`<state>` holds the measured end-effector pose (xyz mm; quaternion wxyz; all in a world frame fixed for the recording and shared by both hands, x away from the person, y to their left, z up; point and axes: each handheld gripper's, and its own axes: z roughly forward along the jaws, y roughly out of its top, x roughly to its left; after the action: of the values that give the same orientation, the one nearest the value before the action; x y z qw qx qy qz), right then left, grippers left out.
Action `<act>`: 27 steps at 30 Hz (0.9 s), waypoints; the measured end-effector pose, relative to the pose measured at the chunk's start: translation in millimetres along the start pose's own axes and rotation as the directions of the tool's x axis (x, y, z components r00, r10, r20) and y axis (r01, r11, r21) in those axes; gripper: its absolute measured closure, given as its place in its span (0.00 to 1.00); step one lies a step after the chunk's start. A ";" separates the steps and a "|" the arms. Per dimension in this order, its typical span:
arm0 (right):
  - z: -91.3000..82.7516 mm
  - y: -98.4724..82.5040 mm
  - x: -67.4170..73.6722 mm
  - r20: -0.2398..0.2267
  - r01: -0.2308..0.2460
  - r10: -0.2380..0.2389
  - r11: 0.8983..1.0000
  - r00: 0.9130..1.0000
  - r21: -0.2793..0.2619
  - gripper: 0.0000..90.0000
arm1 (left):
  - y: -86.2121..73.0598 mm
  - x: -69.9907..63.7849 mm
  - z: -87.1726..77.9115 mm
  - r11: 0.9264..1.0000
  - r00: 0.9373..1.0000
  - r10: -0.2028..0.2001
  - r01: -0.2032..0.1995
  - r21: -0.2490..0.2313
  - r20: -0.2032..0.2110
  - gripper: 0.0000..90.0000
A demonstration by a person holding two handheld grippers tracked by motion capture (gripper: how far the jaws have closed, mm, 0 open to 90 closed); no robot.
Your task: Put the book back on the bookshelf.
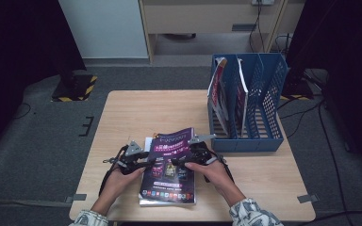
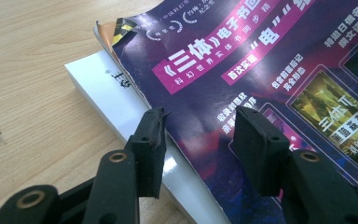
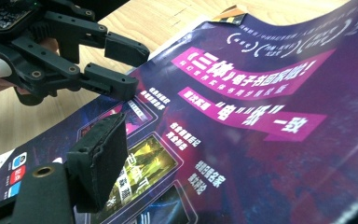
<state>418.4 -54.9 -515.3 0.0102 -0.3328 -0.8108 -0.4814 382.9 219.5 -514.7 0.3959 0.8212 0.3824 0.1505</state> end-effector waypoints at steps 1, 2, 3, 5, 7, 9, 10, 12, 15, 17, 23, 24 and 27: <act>0.7 -0.3 0.6 -0.007 -0.010 0.010 1.000 1.000 0.005 0.25 | 0.0 -0.1 0.3 1.000 1.000 -0.002 0.002 -0.001 0.000 0.59; 1.7 -0.7 0.7 -0.008 -0.002 0.002 1.000 1.000 0.009 0.25 | 0.1 -0.2 0.6 1.000 1.000 -0.003 0.003 -0.001 0.000 0.58; 2.7 -1.1 0.9 -0.012 -0.001 0.002 1.000 1.000 0.021 0.25 | 0.2 -0.4 0.8 1.000 1.000 -0.004 0.004 -0.001 0.000 0.57; 5.2 -2.6 0.7 -0.012 -0.007 0.007 1.000 1.000 0.026 0.24 | 0.1 -0.6 0.9 1.000 1.000 -0.005 0.005 -0.003 -0.001 0.57; 7.0 -3.6 -0.1 -0.008 -0.015 0.015 0.999 1.000 0.032 0.23 | 0.0 -0.3 0.7 1.000 1.000 -0.004 0.004 -0.002 0.000 0.57; 8.2 -4.8 -0.6 -0.004 -0.020 0.020 0.999 1.000 0.028 0.23 | 0.0 -0.2 0.7 1.000 1.000 -0.005 0.005 -0.002 0.000 0.57; 8.1 -4.8 -0.6 -0.004 -0.021 0.021 0.999 1.000 0.028 0.23 | -0.1 -0.2 0.7 1.000 1.000 -0.006 0.006 -0.002 0.000 0.57; 8.2 -5.1 -0.6 -0.001 -0.023 0.023 0.999 1.000 0.025 0.23 | -0.1 -0.3 0.7 1.000 1.000 -0.005 0.005 -0.003 0.000 0.57; 8.0 -6.3 -1.5 -0.008 -0.034 0.034 0.999 0.999 0.013 0.23 | -0.3 -0.2 0.6 1.000 1.000 -0.006 0.006 -0.004 0.001 0.57; 8.0 -7.7 -1.7 -0.004 -0.039 0.039 0.999 0.999 0.001 0.24 | -0.3 -0.3 0.7 1.000 1.000 -0.005 0.005 -0.004 0.003 0.57; 6.6 -8.9 -3.1 0.001 -0.064 0.064 0.998 0.998 -0.010 0.36 | -0.3 -0.5 0.8 1.000 1.000 -0.003 0.003 -0.002 0.006 0.54; 5.4 -9.1 -4.6 -0.007 -0.106 0.106 0.994 0.994 -0.011 0.45 | -0.1 -0.5 0.7 1.000 1.000 -0.001 0.001 -0.001 0.006 0.54; 5.2 -8.6 -4.4 0.000 -0.131 0.131 0.991 0.991 -0.010 0.51 | -0.1 -0.3 0.6 1.000 1.000 -0.002 0.002 0.000 0.008 0.54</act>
<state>418.6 -55.9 -526.3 0.0399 -0.3853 -0.7849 -0.4835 383.1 219.0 -515.1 0.3977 0.8214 0.3815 0.1471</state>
